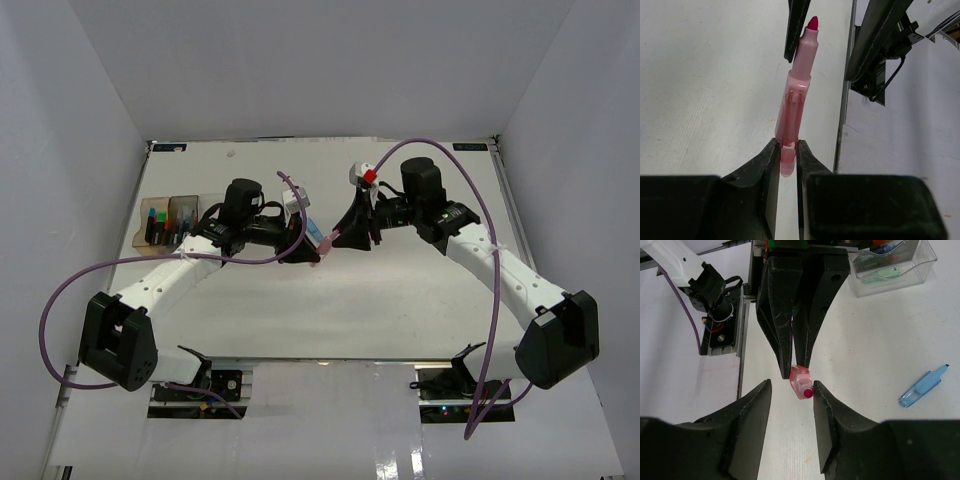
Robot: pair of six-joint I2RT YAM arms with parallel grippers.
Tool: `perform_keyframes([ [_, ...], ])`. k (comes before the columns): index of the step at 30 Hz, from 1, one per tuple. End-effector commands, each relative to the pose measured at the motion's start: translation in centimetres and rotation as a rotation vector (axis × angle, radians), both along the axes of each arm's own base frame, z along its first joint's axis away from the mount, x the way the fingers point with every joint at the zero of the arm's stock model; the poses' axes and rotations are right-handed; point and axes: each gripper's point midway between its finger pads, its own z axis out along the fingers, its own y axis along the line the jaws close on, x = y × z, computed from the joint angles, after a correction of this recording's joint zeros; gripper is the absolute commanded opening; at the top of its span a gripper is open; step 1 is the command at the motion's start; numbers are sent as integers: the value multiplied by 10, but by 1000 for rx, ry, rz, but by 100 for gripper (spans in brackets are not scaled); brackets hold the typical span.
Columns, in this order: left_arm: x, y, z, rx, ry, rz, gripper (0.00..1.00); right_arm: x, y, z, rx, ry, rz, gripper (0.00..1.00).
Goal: Sort the stationery into containers
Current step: Close the pen cap on the pen.
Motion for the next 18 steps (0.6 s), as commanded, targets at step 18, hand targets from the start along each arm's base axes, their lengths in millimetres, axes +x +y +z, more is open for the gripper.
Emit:
perform_keyframes([
  [18, 12, 6, 13, -10, -130, 57, 0, -59, -11, -1, 45, 3, 244, 35],
])
